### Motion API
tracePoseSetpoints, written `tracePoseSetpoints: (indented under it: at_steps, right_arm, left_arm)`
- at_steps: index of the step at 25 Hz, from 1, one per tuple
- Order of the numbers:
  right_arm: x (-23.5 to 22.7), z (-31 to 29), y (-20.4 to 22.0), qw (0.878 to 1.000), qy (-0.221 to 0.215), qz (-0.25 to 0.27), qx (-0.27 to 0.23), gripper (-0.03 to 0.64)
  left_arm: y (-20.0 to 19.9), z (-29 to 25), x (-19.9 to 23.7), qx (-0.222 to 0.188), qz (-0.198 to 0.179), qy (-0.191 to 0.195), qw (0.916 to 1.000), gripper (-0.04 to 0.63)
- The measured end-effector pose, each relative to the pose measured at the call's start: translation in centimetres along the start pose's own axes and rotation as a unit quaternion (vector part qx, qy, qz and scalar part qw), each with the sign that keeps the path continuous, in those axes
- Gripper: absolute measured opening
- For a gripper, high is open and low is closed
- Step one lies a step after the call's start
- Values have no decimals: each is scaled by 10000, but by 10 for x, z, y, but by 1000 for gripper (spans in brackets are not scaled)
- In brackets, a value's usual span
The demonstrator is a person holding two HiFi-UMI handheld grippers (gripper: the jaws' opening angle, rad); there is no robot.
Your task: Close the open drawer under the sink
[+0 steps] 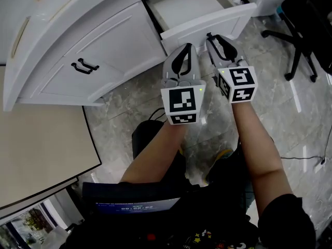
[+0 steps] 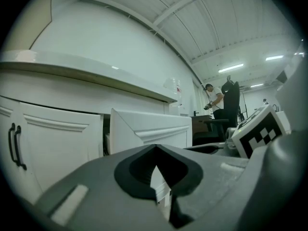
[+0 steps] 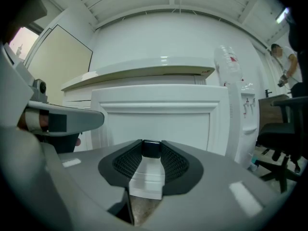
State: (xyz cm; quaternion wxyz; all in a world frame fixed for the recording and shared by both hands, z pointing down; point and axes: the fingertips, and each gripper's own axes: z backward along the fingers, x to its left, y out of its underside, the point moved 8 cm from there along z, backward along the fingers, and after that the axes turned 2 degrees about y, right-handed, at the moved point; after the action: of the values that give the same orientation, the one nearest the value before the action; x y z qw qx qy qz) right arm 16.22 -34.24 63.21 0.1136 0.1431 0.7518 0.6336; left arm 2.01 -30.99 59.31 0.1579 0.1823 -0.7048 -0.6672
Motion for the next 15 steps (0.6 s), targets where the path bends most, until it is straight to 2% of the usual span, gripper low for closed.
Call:
tracePoseSetpoints:
  at_steps: [7, 15]
  right_arm:
    - [2, -13, -2, 10000, 93, 9, -3, 146]
    - [3, -64, -9, 9999, 144, 33, -62, 146]
  left_arm:
    - [8, -10, 17, -100, 3, -47, 9999, 0]
    - [8, -36, 52, -88, -140, -166, 9997, 0]
